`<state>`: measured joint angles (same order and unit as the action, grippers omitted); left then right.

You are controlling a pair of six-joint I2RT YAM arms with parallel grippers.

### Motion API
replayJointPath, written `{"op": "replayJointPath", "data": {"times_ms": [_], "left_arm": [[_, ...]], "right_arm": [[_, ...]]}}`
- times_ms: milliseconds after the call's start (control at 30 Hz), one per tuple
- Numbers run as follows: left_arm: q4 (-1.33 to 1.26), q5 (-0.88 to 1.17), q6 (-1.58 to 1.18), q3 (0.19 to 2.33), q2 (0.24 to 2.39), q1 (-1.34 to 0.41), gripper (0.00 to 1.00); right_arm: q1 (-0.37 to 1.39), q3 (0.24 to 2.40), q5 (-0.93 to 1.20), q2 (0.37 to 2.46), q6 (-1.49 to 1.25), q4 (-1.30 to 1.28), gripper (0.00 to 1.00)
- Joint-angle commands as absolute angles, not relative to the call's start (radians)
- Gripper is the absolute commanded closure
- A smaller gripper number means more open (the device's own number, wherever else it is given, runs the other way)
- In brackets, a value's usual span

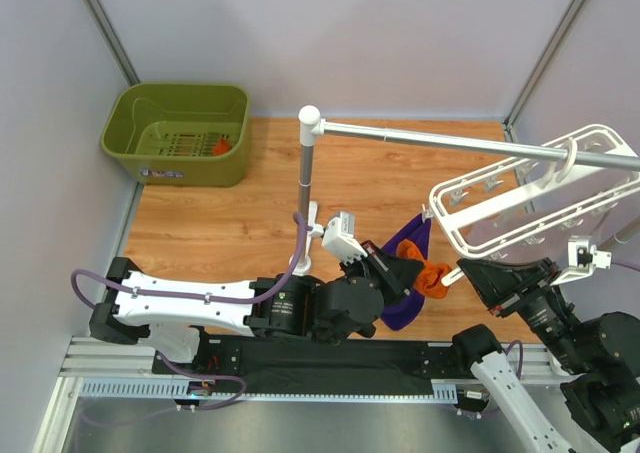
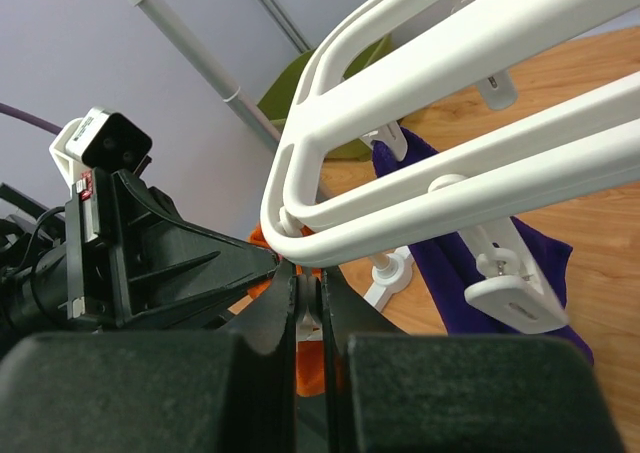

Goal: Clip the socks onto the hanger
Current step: Clamp the sock onto the hanger.

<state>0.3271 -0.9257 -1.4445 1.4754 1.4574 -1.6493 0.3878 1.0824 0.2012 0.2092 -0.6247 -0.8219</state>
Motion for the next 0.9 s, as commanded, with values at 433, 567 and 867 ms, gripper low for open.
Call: {"op": "replayJointPath", "data": {"times_ms": [433, 567, 867], "left_arm": [[0.261, -0.960, -1.456, 1.525, 1.494, -1.657, 1.00], [0.226, -0.963, -1.445, 1.514, 1.486, -1.655, 1.00], [0.186, -0.954, -1.444, 1.494, 1.496, -1.654, 1.00]], "right_arm": [[0.388, 1.011, 0.133, 0.209, -0.644, -0.868, 1.00], [0.388, 0.993, 0.120, 0.195, -0.640, -0.871, 1.00], [0.387, 0.966, 0.159, 0.186, -0.680, -0.830, 1.00]]}}
